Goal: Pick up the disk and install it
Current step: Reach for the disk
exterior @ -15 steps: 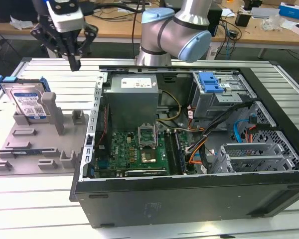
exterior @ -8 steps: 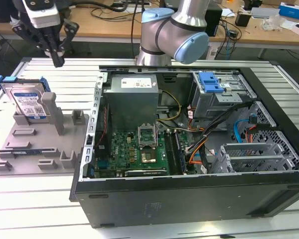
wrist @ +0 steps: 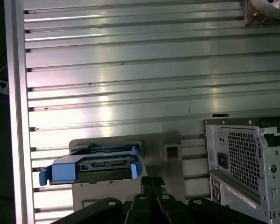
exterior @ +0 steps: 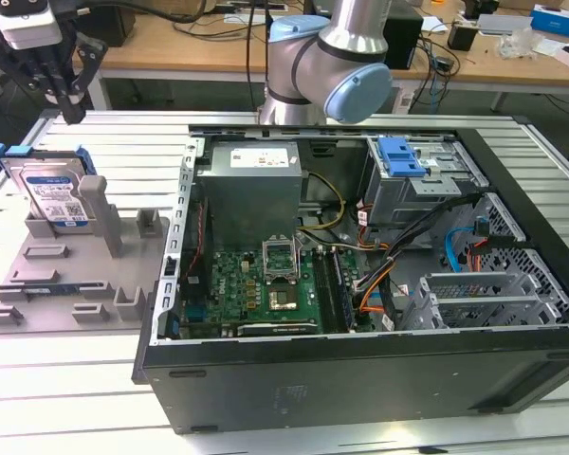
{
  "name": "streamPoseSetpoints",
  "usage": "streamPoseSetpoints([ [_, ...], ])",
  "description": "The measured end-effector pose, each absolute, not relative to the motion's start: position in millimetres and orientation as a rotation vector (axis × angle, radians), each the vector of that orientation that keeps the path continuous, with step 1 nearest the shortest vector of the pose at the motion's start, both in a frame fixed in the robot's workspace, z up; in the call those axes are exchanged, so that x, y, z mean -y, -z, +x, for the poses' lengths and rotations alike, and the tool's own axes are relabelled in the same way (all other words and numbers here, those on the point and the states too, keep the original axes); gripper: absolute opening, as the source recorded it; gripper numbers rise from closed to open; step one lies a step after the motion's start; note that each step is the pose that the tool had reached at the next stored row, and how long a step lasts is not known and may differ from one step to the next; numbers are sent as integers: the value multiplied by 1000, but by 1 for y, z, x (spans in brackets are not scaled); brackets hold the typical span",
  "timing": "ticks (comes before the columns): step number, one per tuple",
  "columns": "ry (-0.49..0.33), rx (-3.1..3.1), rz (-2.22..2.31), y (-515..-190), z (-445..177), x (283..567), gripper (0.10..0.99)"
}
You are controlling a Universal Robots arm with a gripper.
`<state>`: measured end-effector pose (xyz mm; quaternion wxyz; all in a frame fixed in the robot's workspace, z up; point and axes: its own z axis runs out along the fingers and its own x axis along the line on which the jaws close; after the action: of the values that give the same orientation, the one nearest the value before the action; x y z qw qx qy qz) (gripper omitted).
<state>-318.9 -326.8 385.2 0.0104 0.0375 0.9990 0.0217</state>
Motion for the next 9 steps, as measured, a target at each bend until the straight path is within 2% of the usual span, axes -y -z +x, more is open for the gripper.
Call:
streamPoseSetpoints([
  [9, -68, -3123, 117, -385, -319, 327, 106],
])
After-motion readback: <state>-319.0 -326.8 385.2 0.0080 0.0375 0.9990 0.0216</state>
